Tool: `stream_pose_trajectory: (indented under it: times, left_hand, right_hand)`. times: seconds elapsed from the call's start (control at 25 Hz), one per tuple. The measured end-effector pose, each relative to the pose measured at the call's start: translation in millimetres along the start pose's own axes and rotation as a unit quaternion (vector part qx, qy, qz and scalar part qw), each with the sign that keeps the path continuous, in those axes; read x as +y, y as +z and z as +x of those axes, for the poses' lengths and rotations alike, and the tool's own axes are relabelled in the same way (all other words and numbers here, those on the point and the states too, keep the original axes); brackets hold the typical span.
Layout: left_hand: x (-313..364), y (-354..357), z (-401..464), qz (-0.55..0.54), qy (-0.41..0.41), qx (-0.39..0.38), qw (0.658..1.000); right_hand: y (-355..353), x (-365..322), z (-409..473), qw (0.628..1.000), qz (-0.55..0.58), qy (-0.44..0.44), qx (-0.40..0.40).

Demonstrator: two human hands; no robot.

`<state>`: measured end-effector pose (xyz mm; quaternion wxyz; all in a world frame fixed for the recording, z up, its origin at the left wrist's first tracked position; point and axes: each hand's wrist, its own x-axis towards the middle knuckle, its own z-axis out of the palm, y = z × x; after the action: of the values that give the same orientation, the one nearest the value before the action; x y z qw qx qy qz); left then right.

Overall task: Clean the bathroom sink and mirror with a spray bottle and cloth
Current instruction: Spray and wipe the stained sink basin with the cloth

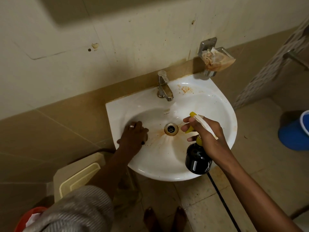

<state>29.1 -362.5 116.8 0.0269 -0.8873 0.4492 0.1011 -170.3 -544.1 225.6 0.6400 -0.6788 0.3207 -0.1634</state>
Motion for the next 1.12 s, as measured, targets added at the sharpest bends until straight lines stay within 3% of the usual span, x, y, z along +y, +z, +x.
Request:
stream_pose_trajectory:
  times: [0.12,0.48,0.68,0.88,0.96,1.04,1.12]
  left_hand:
    - [12,7,5,0.018,-0.046,-0.011,0.999]
    - [53,14,-11,-0.013,-0.071,-0.078,0.994]
    - [88,9,-26,-0.119,-0.077,-0.143,0.979]
    - [116,2,-28,-0.221,-0.058,-0.243,0.943]
    - [117,-5,-29,-0.363,-0.068,-0.281,0.886]
    - [114,-13,-30,-0.591,-0.113,-0.275,0.75]
    - [103,-21,-29,-0.744,-0.175,-0.206,0.611]
  right_hand:
    - [-3,4,-1,1.0,0.003,0.009,-0.002]
    - [-13,14,-9,1.0,0.014,0.013,0.003]
    - [-12,8,-15,1.0,0.018,0.002,0.004]
    - [-12,0,-18,1.0,0.023,-0.007,0.006]
    - [-13,-4,-18,1.0,0.02,-0.01,0.011]
    - [-17,-7,-17,1.0,0.019,-0.008,0.021]
    - [-22,-10,-14,0.999,0.023,-0.005,0.033]
